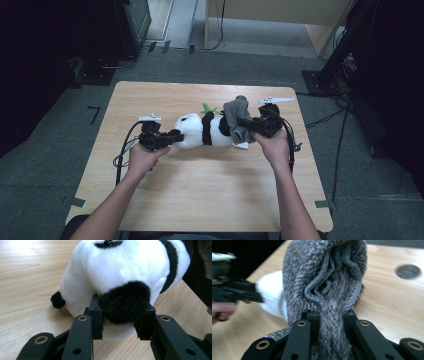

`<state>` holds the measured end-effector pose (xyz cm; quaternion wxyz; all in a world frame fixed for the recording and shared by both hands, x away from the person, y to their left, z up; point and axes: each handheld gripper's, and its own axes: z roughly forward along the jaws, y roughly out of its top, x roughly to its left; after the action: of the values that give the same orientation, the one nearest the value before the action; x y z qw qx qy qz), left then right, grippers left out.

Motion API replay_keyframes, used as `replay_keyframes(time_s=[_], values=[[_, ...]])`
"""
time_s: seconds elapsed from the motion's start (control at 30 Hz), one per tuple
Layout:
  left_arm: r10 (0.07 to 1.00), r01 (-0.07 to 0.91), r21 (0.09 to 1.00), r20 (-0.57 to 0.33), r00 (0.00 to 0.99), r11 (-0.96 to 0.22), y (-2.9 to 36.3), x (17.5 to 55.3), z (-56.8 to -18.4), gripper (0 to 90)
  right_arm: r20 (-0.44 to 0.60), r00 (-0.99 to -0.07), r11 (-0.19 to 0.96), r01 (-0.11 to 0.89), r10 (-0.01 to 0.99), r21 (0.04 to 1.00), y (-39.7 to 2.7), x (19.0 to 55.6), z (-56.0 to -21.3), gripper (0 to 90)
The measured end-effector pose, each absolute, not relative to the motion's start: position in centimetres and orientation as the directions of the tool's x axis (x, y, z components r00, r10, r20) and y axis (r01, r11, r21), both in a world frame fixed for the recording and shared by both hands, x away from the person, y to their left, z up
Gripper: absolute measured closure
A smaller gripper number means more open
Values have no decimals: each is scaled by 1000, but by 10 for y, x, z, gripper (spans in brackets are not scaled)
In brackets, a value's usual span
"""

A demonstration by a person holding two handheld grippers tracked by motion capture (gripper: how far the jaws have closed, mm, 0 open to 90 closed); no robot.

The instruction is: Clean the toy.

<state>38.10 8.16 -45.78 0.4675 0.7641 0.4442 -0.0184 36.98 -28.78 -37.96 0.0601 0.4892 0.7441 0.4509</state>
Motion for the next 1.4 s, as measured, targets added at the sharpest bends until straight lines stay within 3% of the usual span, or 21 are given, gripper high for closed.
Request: replay_keyframes(time_s=[0.27,0.43,0.57,0.7,0.87,1.03,1.4], values=[[662,692,701,-437,609,-174,82,380,-458,621,341,-628,222,645,700,731,-219,377,-375,764],[664,693,701,-438,607,-171,82,380,-458,612,380,-670,269,656,637,705,-171,388,-386,764],[679,695,696,-422,600,-181,82,379,-459,617,373,-666,312,676,646,667,-148,397,-400,764],[675,694,701,-433,598,-165,82,380,-459,631,391,-653,295,689,648,663,-152,402,-403,764],[667,700,696,-445,597,-162,85,381,-460,632,322,-628,310,687,708,658,-173,400,-401,763],[662,687,704,-432,612,-177,83,381,-460,636,369,-587,243,712,721,658,-209,396,-402,764],[653,685,707,-437,619,-177,83,382,-460,639,367,-532,176,717,763,674,-264,389,-395,764]])
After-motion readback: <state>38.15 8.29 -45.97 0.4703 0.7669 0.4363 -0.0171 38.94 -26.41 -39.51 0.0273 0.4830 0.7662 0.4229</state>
